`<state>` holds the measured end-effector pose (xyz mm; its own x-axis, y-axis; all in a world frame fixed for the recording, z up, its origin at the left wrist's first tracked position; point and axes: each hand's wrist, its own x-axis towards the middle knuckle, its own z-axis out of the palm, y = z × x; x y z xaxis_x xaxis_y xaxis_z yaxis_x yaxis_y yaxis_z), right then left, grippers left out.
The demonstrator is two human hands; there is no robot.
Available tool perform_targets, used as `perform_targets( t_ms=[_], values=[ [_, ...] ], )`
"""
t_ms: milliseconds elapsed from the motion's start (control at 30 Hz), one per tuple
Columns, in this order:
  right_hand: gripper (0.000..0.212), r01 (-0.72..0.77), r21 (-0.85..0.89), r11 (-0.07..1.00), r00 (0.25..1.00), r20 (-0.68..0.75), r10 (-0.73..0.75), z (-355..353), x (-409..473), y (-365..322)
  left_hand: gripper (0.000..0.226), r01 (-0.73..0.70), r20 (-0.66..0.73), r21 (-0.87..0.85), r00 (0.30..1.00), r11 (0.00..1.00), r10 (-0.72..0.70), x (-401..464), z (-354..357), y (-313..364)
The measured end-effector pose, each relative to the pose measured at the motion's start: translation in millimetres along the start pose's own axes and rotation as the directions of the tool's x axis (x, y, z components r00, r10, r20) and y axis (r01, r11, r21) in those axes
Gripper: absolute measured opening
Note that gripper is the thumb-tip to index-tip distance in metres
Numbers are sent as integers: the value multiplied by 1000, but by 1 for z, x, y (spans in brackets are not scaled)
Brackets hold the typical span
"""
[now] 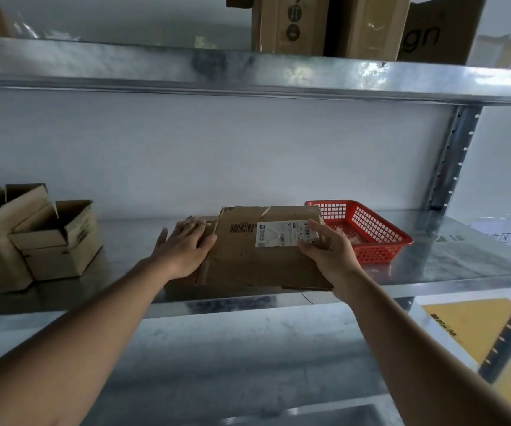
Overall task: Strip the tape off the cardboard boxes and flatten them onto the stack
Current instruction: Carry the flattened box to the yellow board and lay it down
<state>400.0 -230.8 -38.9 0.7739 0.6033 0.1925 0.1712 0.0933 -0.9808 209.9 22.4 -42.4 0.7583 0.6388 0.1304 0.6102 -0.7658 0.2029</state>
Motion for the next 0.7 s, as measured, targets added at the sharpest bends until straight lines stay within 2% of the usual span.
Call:
perform_targets(
  t_ms=[67,267,433,533,700],
  values=[
    [58,-2,27,1000,1000,-11,2,-3,-10,3,75,-12,0,15,1000,1000,12,-8,1,1],
    [57,58,125,990,997,-60,-51,-26,-45,-1,73,-86,-142,-21,986,996,82,-32,-14,27],
    [54,96,193,976,987,-142,-69,-67,-72,-6,68,-249,-236,-27,943,968,236,-55,-23,79],
    [57,121,193,974,979,-186,-85,-105,-99,-9,66,-305,-231,-38,929,952,289,-68,-22,117],
    [59,41,185,982,975,-223,2,-179,-152,-4,64,-385,-219,-53,905,921,365,-99,-12,189]
  ],
)
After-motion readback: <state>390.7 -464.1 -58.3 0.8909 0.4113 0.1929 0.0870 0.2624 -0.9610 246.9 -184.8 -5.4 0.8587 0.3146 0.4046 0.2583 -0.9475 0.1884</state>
